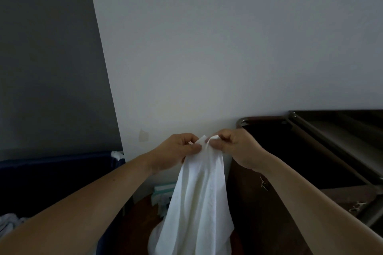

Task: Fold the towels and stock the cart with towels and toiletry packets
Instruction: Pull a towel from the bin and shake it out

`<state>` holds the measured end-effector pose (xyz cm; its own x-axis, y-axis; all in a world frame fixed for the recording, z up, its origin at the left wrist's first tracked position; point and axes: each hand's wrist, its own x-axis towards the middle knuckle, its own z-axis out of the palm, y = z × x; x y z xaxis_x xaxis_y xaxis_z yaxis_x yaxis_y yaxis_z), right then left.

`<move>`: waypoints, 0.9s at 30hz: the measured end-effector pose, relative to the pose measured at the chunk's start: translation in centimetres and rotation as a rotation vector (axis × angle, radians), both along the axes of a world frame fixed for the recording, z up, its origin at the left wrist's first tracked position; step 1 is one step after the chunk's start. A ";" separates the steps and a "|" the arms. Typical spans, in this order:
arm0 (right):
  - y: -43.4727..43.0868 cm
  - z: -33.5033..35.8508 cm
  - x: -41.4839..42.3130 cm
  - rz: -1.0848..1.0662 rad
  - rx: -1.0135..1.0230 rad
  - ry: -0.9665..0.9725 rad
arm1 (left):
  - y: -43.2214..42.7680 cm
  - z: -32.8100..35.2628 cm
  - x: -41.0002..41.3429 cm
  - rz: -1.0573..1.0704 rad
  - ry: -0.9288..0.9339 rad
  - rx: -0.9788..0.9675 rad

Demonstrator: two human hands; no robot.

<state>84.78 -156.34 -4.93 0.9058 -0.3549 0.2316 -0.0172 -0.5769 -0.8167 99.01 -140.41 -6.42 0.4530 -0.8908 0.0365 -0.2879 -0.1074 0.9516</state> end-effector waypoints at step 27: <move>0.0 -0.2 0.6 -0.020 -0.029 -0.090 | -0.3 -1.8 -2.2 -0.035 0.212 -0.267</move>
